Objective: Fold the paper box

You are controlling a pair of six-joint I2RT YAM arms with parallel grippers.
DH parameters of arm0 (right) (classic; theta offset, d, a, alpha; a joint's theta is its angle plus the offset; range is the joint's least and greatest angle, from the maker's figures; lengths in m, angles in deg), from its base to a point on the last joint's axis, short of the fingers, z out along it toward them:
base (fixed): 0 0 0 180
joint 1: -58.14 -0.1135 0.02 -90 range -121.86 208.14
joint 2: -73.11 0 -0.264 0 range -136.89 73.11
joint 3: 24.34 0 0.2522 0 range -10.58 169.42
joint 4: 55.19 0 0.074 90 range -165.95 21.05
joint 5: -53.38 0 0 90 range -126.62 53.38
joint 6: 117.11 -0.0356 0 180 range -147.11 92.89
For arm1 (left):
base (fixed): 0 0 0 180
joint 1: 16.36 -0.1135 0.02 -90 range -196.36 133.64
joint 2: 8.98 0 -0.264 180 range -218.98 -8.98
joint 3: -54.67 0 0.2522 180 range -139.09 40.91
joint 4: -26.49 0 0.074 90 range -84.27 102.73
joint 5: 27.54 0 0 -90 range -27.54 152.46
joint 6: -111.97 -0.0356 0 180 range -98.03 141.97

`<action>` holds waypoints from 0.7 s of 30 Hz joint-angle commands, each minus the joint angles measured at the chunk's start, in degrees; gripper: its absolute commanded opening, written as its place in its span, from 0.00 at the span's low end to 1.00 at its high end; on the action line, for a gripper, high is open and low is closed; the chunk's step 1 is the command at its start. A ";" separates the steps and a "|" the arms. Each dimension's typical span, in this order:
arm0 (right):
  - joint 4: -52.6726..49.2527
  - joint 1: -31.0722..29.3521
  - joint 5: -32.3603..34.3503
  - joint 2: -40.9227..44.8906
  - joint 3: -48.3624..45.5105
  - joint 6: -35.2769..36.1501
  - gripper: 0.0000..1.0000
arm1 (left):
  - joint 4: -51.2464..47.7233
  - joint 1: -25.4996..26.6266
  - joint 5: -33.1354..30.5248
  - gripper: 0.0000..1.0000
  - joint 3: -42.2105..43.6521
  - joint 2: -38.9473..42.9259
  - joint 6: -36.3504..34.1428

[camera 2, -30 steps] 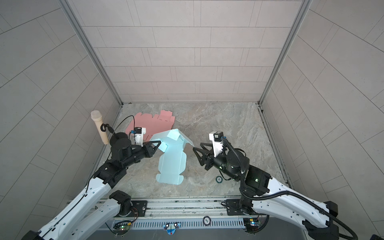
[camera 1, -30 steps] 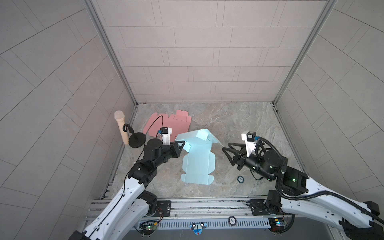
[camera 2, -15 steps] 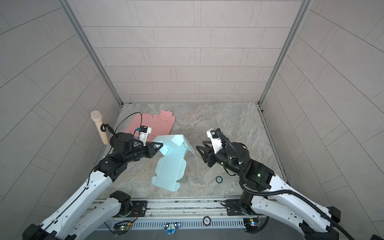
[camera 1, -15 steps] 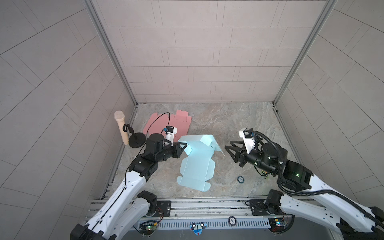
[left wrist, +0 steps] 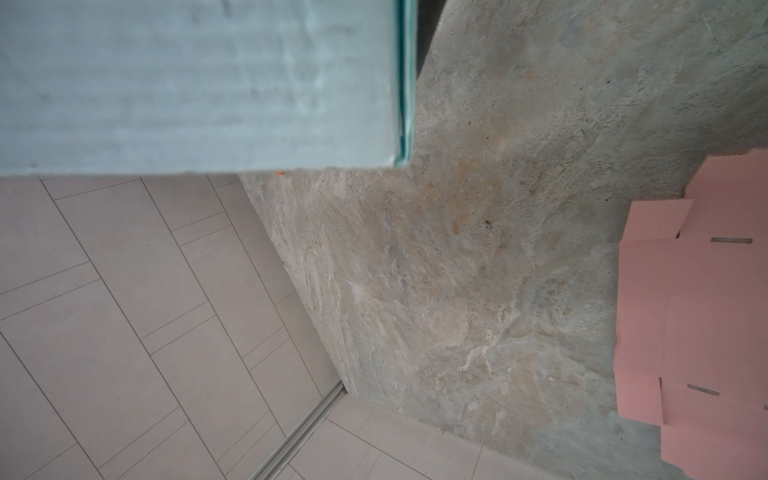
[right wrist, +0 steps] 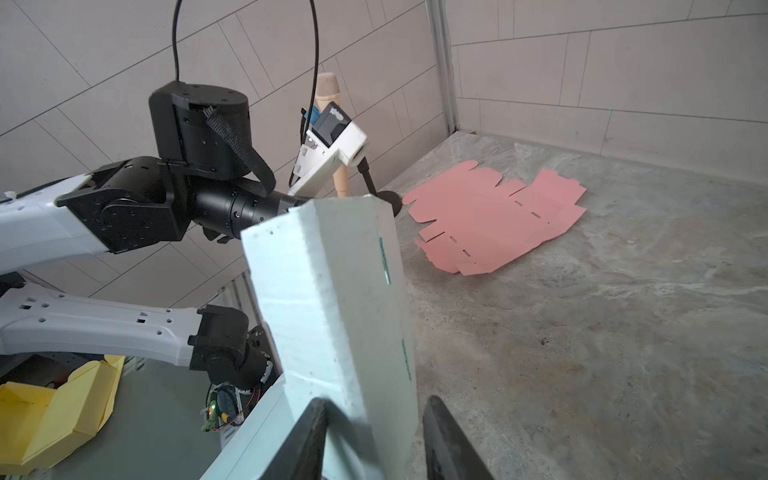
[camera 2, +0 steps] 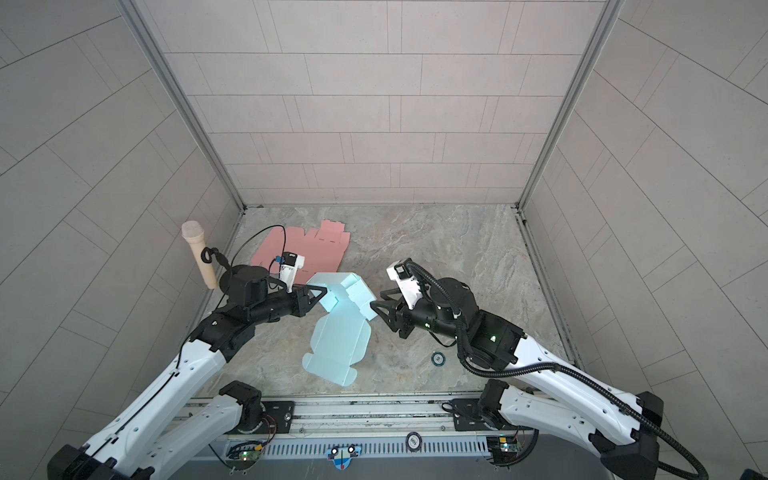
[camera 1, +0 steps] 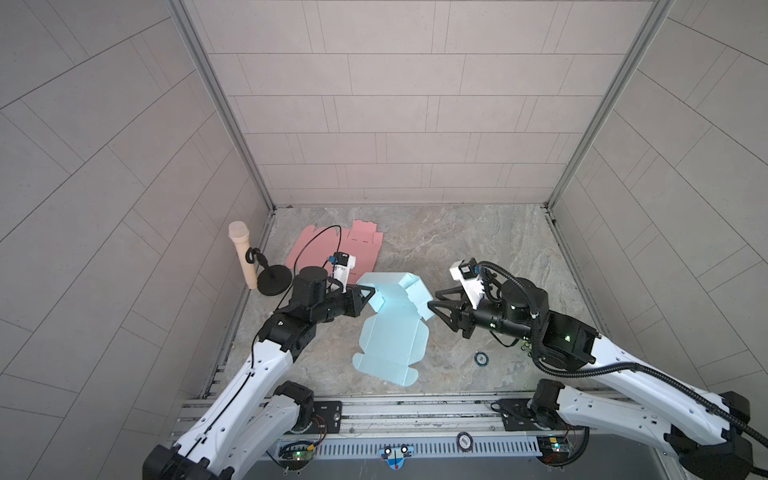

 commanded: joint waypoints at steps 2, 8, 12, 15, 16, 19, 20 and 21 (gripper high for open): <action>1.63 -0.75 -2.15 -1.65 2.41 0.34 0.36 | 1.70 -0.14 1.29 0.02 0.99 0.42 -0.51; 2.89 -2.59 -1.21 -4.87 3.48 0.41 0.27 | 1.73 -0.11 -0.19 0.02 1.98 -0.80 -0.81; 1.60 -4.03 1.54 -8.99 4.96 0.53 0.22 | 2.84 -0.12 -0.71 0.02 2.70 -1.68 -0.38; -1.53 -6.21 9.09 -11.95 6.96 1.44 0.23 | 2.93 -0.14 -1.25 0.03 2.95 -2.31 -0.38; -2.58 -7.08 11.91 -12.96 7.70 1.83 0.24 | 3.00 -0.10 -1.50 0.03 3.04 -2.40 -0.38; -6.67 -9.62 21.33 -15.85 10.44 2.58 0.27 | 2.94 -0.14 -2.83 0.03 3.54 -2.50 0.01; -8.45 -10.42 24.31 -16.79 11.54 2.44 0.28 | 2.88 -0.14 -3.32 0.03 3.66 -2.48 0.06; -10.17 -11.43 28.22 -17.86 12.74 2.44 0.28 | 2.93 -0.08 -3.91 0.03 3.96 -2.50 0.27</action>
